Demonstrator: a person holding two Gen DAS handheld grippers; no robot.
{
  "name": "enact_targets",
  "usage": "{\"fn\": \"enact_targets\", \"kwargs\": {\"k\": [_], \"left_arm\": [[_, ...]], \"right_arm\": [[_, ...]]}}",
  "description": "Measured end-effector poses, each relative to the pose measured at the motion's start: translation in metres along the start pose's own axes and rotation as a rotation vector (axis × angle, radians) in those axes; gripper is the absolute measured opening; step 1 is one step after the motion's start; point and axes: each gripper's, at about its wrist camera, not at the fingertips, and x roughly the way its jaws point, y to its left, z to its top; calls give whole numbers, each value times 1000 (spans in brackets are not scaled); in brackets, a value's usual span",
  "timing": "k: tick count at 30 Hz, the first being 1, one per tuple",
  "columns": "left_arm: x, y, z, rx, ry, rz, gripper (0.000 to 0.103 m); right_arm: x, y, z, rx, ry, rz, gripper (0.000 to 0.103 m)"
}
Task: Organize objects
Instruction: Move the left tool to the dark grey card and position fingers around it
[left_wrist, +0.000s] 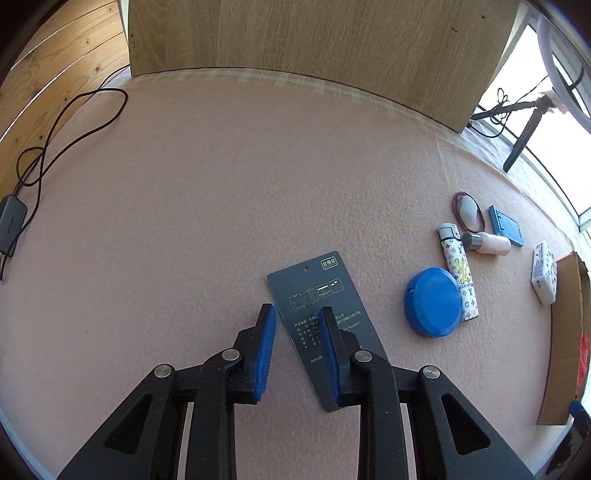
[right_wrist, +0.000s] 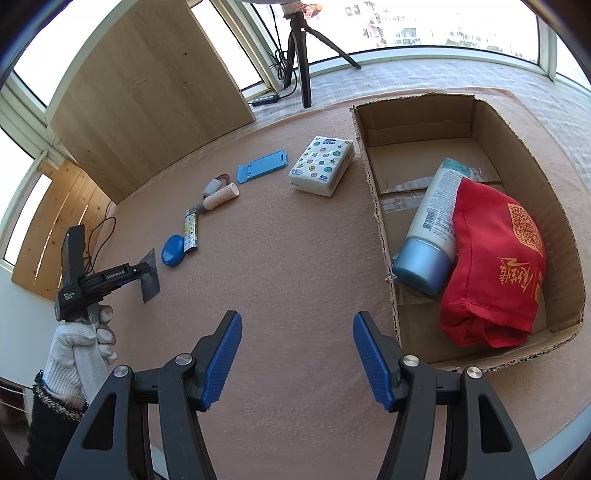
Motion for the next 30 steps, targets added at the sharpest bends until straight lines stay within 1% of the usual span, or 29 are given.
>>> {"fn": "enact_targets", "kwargs": {"k": [1,2,3,4,5,6,8,13,15,16,19,21,23,24,28,29,30], "left_arm": [[-1,2,-3,-4,4,-11,27],[-3,3,-5,-8,11,-18,32],[-5,4,-5,-14,17,-22,46],[-8,3,-6,-24,11,-22,55],[-11,2,-7,-31,1,-20,71],[-13,-1,-7,-36,-1,-19,77],[-12,-10,-6,-32,11,-15,78],[4,-32,-7,-4,37,62,78],[7,-41,-11,50,13,111,78],[7,-43,-14,73,-4,120,78],[3,-40,-18,92,-13,100,73],[0,-35,-20,101,-12,97,63],[-4,-27,-23,97,-7,90,58],[-5,-22,-25,96,-5,89,57],[-8,-11,-26,94,9,63,56],[-8,-11,-26,98,16,58,59],[-7,-12,-25,106,27,47,68]], "right_arm": [[0,0,0,-1,1,-1,59],[1,-1,0,-3,3,0,59],[1,0,0,-5,6,2,59],[2,0,0,-7,8,2,59],[3,0,0,-8,9,0,59],[4,1,0,-9,10,0,59],[6,1,1,-8,13,2,59],[7,5,1,-18,14,10,59],[6,5,1,-20,11,11,59],[6,5,1,-20,11,9,59],[4,0,2,-11,7,6,59],[4,-3,2,-3,6,5,59],[4,-5,3,-1,4,4,59],[4,-4,4,-3,2,3,59],[3,-2,4,-14,-1,8,59],[4,0,5,-18,0,9,59],[4,1,5,-21,1,9,59]]}}
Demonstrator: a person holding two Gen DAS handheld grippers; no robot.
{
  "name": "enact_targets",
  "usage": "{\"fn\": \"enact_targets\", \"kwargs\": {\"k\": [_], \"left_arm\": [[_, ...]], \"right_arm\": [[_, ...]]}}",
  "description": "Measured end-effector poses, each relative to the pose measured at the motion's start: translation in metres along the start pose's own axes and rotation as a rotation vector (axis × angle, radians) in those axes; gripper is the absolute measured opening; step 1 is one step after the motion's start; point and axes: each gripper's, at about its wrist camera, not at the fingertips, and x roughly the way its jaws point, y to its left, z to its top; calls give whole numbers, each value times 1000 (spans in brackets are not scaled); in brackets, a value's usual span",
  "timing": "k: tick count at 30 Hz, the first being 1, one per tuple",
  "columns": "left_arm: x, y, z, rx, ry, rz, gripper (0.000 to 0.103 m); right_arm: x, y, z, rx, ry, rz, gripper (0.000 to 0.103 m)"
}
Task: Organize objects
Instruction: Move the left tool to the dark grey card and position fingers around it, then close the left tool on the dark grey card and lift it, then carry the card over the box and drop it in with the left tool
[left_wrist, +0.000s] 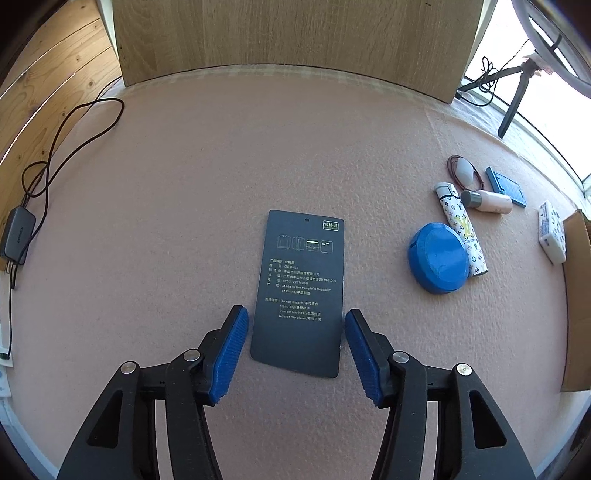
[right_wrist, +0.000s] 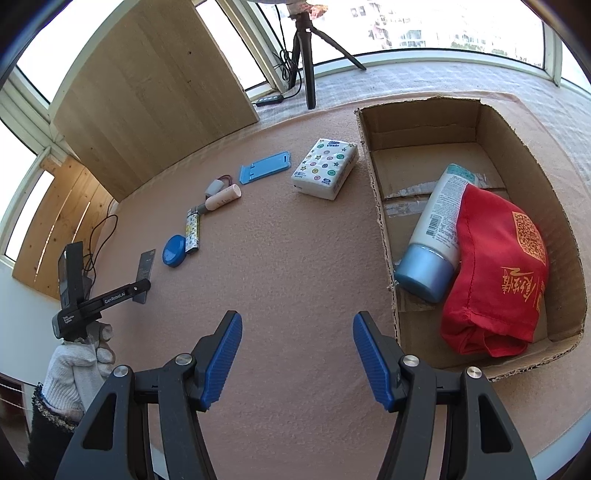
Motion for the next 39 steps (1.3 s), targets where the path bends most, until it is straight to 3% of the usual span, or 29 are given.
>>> {"fn": "enact_targets", "kwargs": {"k": [5,8,15,22,29,39], "left_arm": [[5,-11,5,37,-13,24,70],[2,-9,5,16,-18,22,53],[-4,-6,1,-13,-23,-21,53],[-37,-23,4,8,-96,-64,53],[-70,-89,10,111,-146,-169,53],[-95,-228,8,307,-163,-353,53]], "right_arm": [[2,9,0,-19,9,7,59],[1,13,-1,-31,10,9,59],[-5,11,-7,-24,1,-4,59],[-15,4,-10,-19,-25,-35,59],[-28,-4,-13,-22,-51,-71,59],[-55,-32,-21,8,-102,-157,59]]}}
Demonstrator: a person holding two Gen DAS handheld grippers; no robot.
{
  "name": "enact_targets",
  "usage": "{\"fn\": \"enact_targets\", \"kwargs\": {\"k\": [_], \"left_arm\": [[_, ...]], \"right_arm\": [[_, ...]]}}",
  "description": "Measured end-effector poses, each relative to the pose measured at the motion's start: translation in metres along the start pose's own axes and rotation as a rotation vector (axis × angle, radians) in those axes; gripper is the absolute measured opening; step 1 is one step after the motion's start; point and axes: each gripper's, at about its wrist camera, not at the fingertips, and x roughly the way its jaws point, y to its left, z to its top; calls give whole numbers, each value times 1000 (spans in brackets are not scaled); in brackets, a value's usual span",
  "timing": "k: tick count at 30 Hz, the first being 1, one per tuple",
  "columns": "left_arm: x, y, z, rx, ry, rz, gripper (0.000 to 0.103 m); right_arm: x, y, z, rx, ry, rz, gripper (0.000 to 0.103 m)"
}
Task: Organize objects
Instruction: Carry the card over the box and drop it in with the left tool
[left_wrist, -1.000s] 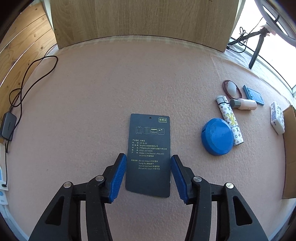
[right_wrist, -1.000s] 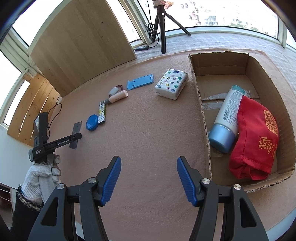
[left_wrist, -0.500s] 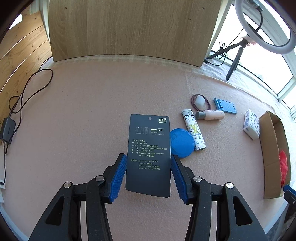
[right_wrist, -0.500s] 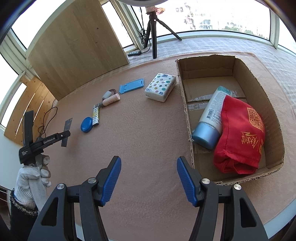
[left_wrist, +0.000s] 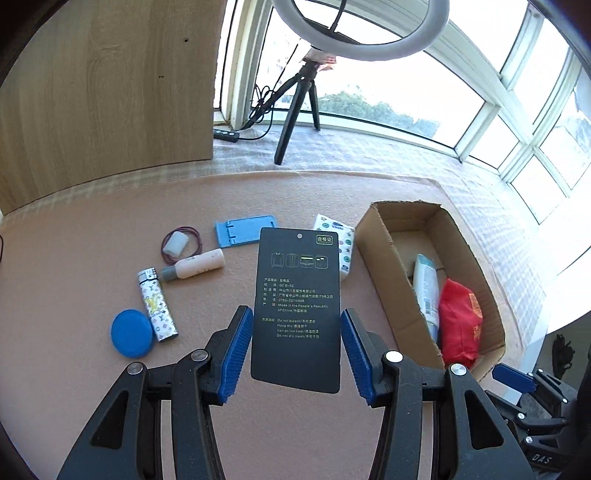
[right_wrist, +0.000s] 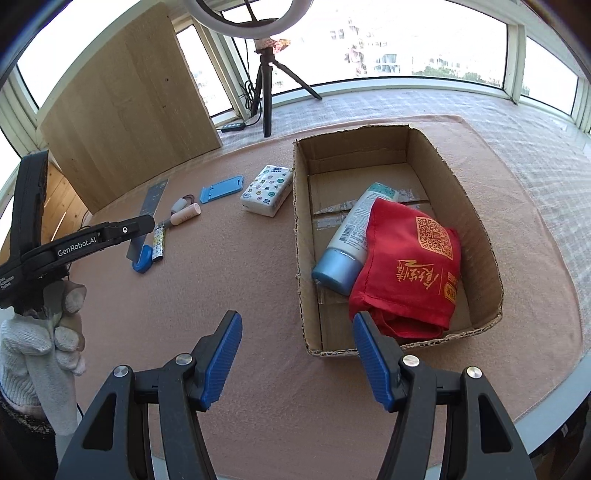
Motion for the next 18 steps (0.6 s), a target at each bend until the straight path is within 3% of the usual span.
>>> {"fn": "enact_targets", "kwargs": {"k": [9,18], "left_arm": [[34,-90,21,101,12,-81,53],[70,-143,23,149,52,-115,53]], "right_arm": [[-14,-42,-10,75,-18,-49,59],[-21,-72,-18,127,-16,-72,59]]}}
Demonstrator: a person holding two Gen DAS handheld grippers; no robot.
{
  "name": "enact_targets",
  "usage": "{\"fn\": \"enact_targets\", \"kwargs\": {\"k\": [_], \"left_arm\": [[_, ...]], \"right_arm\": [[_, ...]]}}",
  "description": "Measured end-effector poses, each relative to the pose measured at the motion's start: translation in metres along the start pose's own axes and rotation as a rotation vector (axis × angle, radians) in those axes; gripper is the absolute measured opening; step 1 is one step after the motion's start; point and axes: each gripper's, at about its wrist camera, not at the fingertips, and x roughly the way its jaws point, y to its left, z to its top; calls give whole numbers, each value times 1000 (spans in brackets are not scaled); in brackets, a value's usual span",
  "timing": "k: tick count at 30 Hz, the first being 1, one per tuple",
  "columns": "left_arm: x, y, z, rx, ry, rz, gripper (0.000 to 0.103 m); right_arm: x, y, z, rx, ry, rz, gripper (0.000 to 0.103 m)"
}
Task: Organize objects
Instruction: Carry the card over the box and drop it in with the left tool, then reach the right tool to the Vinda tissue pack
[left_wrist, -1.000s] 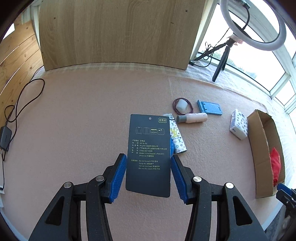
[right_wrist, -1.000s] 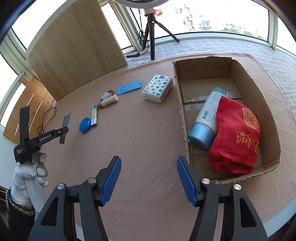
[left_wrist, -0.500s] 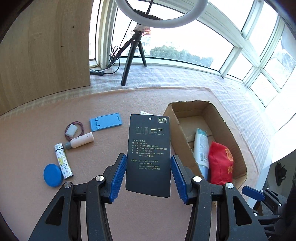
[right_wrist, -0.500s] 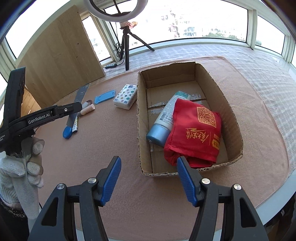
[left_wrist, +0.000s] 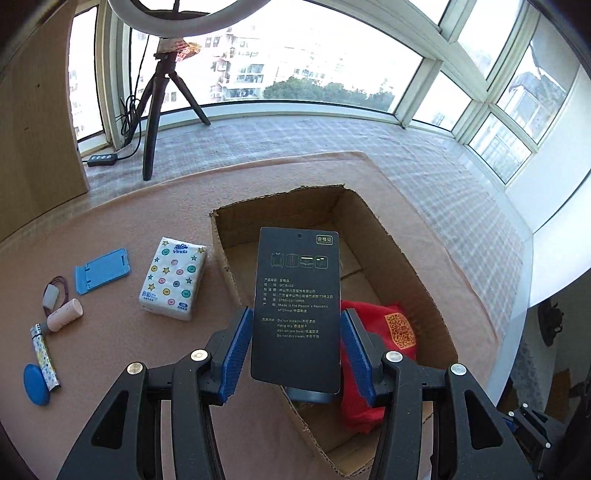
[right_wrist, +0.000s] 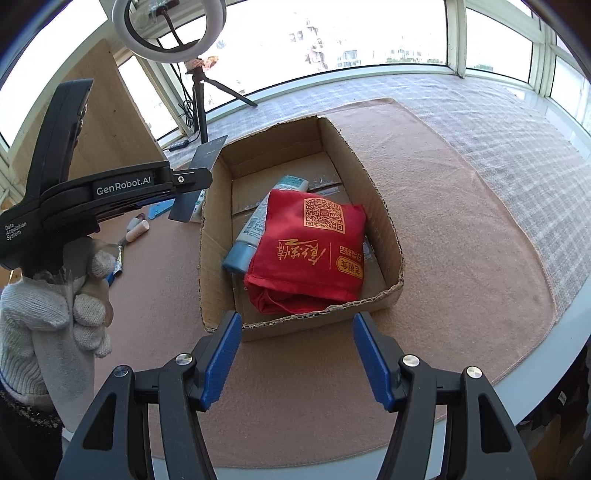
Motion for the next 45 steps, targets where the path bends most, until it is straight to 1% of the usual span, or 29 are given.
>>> {"fn": "enact_targets", "kwargs": {"k": [7,8,9,10,11,15,20,26,33,38,42,45], "left_arm": [[8,-13,2,7,9,-29,54],[8,-14,3,3,12,-32,59],[9,-13,3,-5,19,-38,73],[9,-12,3,-14,25,-46,79],[8,-10,3,-20,24,-48,82],[1,-6,0,-11,11,-20,82],[-14,10,-5,-18,-10,5,82],[-37,52,-22,-60,-25,64,82],[-72,124,-51,-143,-45,153,82],[-96,173,-72,-219,-63,203,82],[-114,202,-88,-258,-71,243,82],[-125,224,-98,-294,-82,268,82]], "right_arm": [[2,-10,-1,21,5,-1,59],[2,-10,-1,22,5,0,59],[3,-10,-1,23,6,1,59],[3,-10,-1,24,7,2,59],[4,-10,-1,24,7,4,59],[5,-8,0,23,10,12,59],[9,0,1,15,16,25,59],[15,19,7,-18,21,48,59],[24,52,20,-80,27,84,59],[33,79,37,-124,29,137,59],[42,100,55,-143,39,191,59],[51,117,72,-162,41,212,59]]}}
